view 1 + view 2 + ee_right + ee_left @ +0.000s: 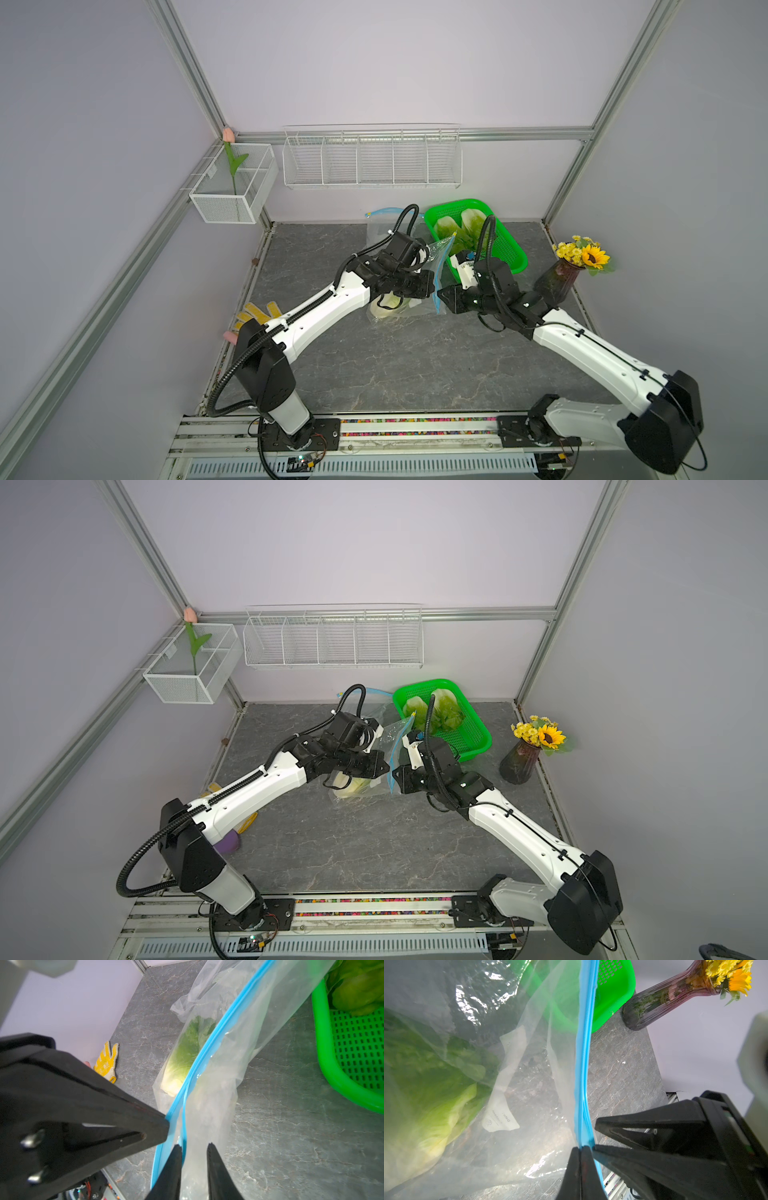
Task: Open the zip-top bag and take out the chinese cabbages
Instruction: Open the zipper of the food storage bag at the center of the board.
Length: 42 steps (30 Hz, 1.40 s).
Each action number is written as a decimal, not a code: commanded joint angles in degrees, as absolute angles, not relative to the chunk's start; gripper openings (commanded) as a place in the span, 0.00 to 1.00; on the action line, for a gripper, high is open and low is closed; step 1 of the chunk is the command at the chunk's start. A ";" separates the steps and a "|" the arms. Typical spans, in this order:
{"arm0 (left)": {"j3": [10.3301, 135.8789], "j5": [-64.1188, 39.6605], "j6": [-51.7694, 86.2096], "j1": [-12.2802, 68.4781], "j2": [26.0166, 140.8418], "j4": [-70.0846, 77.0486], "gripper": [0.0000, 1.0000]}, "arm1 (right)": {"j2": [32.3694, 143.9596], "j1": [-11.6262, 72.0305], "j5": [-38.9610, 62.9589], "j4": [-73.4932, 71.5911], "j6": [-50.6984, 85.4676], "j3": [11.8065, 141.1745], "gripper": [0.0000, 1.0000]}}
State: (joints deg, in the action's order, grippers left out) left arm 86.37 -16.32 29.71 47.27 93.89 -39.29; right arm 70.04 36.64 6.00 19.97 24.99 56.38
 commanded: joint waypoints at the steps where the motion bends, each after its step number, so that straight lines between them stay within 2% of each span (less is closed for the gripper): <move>1: 87.70 -16.27 30.23 46.96 94.44 -38.62 0.00 | 70.18 36.97 4.57 21.49 23.83 57.90 0.18; 6: 87.68 -17.03 30.80 47.02 94.95 -37.80 0.00 | 70.81 36.96 4.67 21.14 23.50 58.61 0.18; 8: 87.81 -17.15 31.03 46.99 95.09 -37.58 0.00 | 71.10 37.01 4.92 20.66 23.47 58.93 0.29; 9: 87.92 -17.22 30.98 47.01 95.25 -37.53 0.00 | 71.34 37.09 5.07 20.37 23.60 59.06 0.31; 16: 87.99 -17.31 31.03 46.96 95.26 -37.75 0.00 | 73.02 37.03 5.58 19.78 23.65 60.07 0.32; 18: 87.89 -17.17 31.11 47.00 95.27 -37.71 0.00 | 73.30 37.10 5.64 19.94 23.64 60.12 0.28; 23: 87.73 -16.79 31.10 47.01 95.18 -37.66 0.00 | 72.89 37.09 4.14 21.04 23.73 60.12 0.07; 29: 87.81 -16.79 32.16 47.00 95.80 -36.54 0.01 | 71.30 37.07 6.27 17.33 23.88 58.49 0.07; 34: 88.75 -15.83 32.51 46.98 96.77 -36.91 0.09 | 70.66 37.08 7.49 15.82 24.87 57.84 0.07; 37: 89.17 -15.22 32.61 46.95 97.27 -37.46 0.10 | 70.32 37.02 7.04 16.17 24.80 57.67 0.07; 39: 89.46 -14.68 32.59 47.02 97.60 -37.80 0.09 | 70.23 37.12 6.81 16.42 24.51 57.66 0.07; 42: 90.28 -14.25 32.71 47.01 98.17 -37.88 0.00 | 70.23 37.15 5.73 17.26 24.35 57.83 0.07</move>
